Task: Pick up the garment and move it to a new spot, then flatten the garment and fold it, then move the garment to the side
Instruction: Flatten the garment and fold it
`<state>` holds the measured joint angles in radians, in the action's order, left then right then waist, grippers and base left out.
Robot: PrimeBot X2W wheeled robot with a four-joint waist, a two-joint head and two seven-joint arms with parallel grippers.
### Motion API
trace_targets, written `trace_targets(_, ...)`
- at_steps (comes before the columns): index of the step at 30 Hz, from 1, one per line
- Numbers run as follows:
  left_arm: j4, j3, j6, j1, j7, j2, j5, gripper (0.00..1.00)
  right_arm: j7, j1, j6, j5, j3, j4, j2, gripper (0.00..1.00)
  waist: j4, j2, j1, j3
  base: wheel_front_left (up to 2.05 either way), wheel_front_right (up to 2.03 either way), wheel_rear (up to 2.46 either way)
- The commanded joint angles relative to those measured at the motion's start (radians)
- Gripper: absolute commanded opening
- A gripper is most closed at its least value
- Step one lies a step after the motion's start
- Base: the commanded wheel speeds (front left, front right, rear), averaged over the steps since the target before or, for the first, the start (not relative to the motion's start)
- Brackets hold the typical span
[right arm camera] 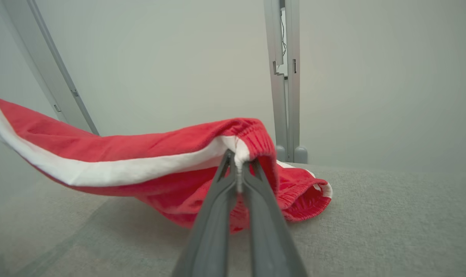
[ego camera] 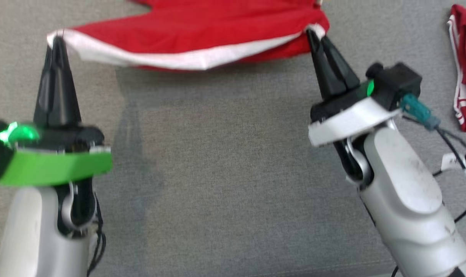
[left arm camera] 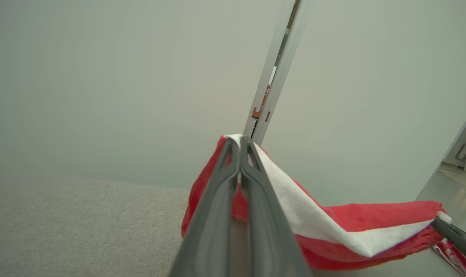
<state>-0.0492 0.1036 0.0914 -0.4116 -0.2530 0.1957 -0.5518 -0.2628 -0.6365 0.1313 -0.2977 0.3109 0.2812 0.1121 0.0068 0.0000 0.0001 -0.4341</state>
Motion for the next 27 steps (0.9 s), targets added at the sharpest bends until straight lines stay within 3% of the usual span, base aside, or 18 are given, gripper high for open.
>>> trace_targets(1, -0.033, -0.007, -0.009, 0.06, -0.005, -0.004, 0.006, 0.0, -0.002, 0.048, -0.001, -0.008, -0.001, -0.024, 0.007, 0.0, -0.004, 0.0, -0.0001, 0.091, 0.0, 0.0, 0.0)
trace_targets(8, -0.24, -0.027, -0.066, 0.365, -0.01, -0.033, 0.023, 0.0, -0.002, 0.305, -0.001, -0.039, -0.029, -0.153, -0.007, 0.0, -0.009, 0.0, -0.0001, 0.24, 0.0, 0.0, 0.0)
trace_targets(16, -0.439, 0.011, -0.116, 0.599, 0.043, -0.034, 0.045, 0.0, 0.038, 0.584, -0.001, -0.019, -0.077, -0.324, -0.021, 0.0, -0.018, 0.0, -0.0001, 0.313, 0.0, 0.0, 0.0)
trace_targets(21, -0.388, 0.014, -0.123, 0.613, 0.064, -0.037, 0.027, 0.0, 0.079, 0.619, -0.001, -0.03, -0.074, -0.319, -0.027, 0.0, -0.034, 0.0, -0.0001, 0.29, 0.0, 0.0, 0.0)
trace_targets(27, -0.235, 0.019, -0.093, 0.527, 0.063, -0.031, 0.009, 0.0, 0.072, 0.552, -0.001, -0.059, -0.06, -0.21, -0.038, 0.0, -0.045, 0.0, -0.0001, 0.231, 0.0, 0.0, 0.0)
